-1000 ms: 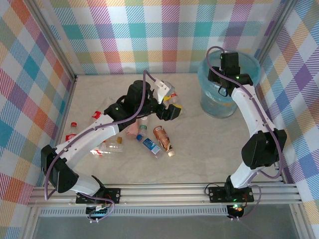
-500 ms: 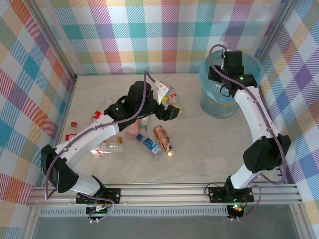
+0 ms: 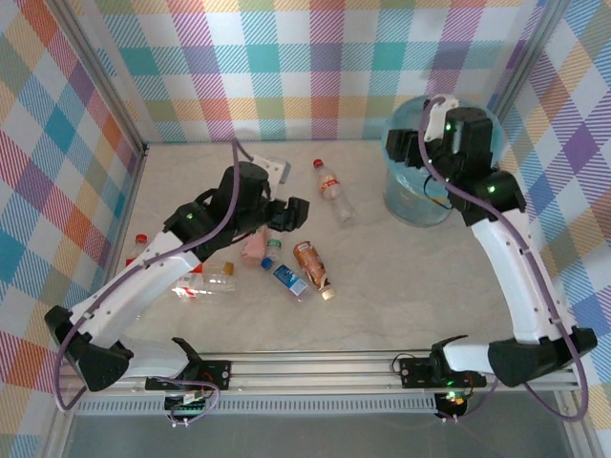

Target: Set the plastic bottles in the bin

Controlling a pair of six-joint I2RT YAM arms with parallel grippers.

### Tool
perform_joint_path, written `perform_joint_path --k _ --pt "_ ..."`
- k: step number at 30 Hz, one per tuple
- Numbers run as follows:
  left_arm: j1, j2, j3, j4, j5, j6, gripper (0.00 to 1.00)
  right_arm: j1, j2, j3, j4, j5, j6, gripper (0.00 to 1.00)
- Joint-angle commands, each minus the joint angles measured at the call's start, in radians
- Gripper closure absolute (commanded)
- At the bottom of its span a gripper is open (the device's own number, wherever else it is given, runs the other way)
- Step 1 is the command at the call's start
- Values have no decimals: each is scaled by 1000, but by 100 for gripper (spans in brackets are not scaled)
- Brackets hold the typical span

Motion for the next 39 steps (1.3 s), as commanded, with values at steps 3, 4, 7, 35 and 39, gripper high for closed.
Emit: perform_joint_path --k 3,4,7,35,39 --pt "41 -97 -109 -253 -87 -211 19 156 -27 -135 121 -117 16 27" --pt "54 -122 -136 -288 -88 -245 19 187 -22 -151 130 -124 16 27" --pt "101 -217 -223 -376 -89 -330 19 260 9 -183 146 -146 28 27" --pt "588 -420 -793 -148 180 -1001 13 443 89 -390 214 -266 114 26" --pt "599 -364 -798 -98 181 -997 13 443 95 -388 204 -264 101 25"
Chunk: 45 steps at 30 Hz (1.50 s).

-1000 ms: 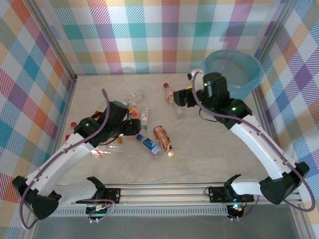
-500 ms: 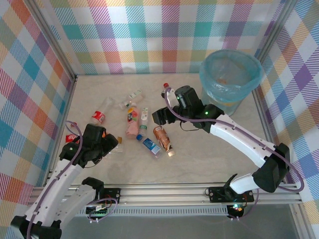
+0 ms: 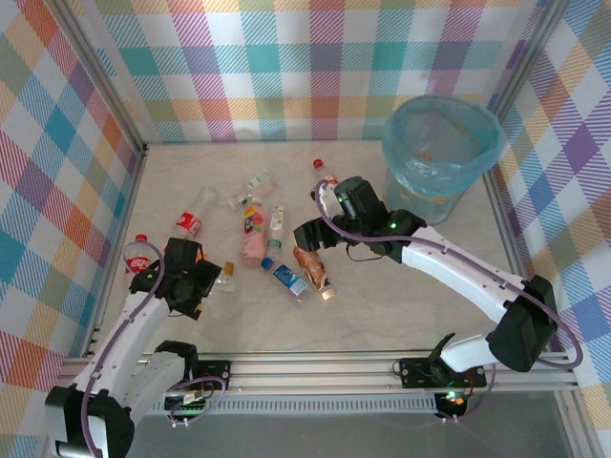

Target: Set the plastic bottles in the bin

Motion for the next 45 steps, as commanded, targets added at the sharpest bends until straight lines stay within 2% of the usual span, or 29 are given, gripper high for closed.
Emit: perform_joint_path --k 1,9,18,22,28,35,38,45 --pt "18 37 -18 70 22 -19 13 6 -25 -5 17 -16 -9 25" --pt "28 146 -29 133 42 13 15 6 -25 -19 17 -24 -5 25" --pt "35 173 -58 133 53 54 22 6 -40 -42 19 -17 -2 25" --pt "37 142 -77 115 43 53 24 6 -40 -44 21 -19 2 24" --pt "36 125 -109 128 45 62 21 6 -33 -45 24 -26 12 24" --pt "36 104 -110 120 42 86 32 6 -40 -43 13 -22 14 24" --pt "37 56 -88 89 28 102 39 6 -46 -43 12 -16 14 24" --pt "35 -87 69 -85 -49 179 39 6 -59 -15 -14 1 2 25"
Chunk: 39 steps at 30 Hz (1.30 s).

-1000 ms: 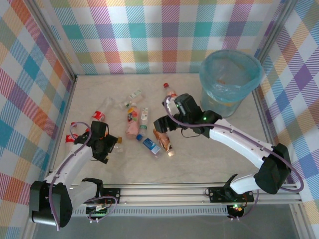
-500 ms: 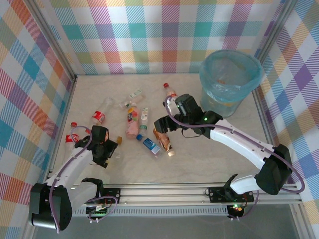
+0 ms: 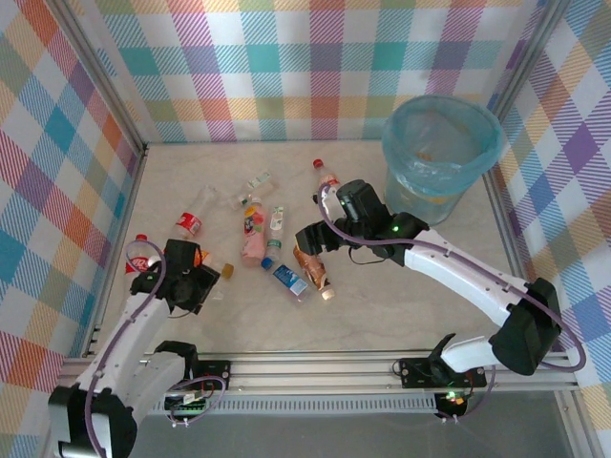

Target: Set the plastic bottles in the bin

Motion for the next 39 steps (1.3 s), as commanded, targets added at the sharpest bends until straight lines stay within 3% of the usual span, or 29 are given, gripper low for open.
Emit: perform_joint_path --k 1,6,16,20,25,34,39 --pt "9 -82 104 -128 -59 56 39 6 -34 22 -18 9 0 25" --pt "8 -168 246 -198 -107 105 41 6 -53 57 -36 -3 -9 25" --pt "-55 -53 607 -85 -238 514 43 6 -92 266 -68 12 -177 23" --pt "-176 50 712 -17 -268 681 45 6 -113 344 -60 41 -240 22" --pt "-407 185 801 64 -368 888 43 5 -140 436 -65 64 -308 22" --pt "-667 276 736 253 -280 1136 44 1 -200 484 -72 28 -310 20" --pt "-725 264 674 342 -202 1185 44 -1 -185 512 -92 28 -284 20"
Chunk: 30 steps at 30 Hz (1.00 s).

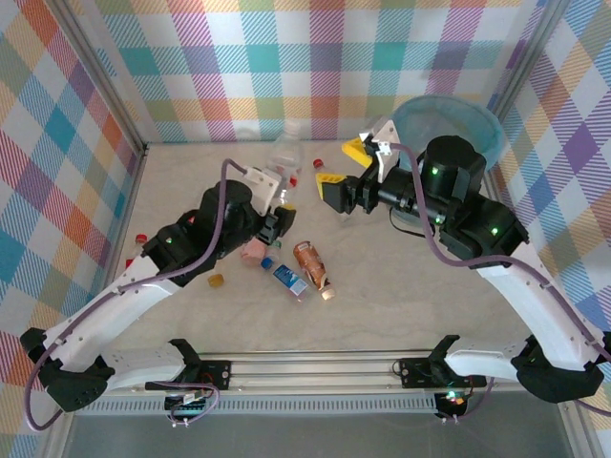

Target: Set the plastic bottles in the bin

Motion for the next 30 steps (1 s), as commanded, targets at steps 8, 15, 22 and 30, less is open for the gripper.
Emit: perform_joint_path --k 8,15,22,30 --pt "-75 -48 -87 153 127 131 44 -49 71 92 -63 -58 109 28" --pt "-103 -48 -98 160 124 157 44 -101 101 100 -79 -141 175 34" --pt "-116 -36 -111 182 132 188 44 -137 101 68 -32 -256 205 38" --pt "-120 -34 -118 199 116 194 44 -167 112 61 -29 -329 228 45"
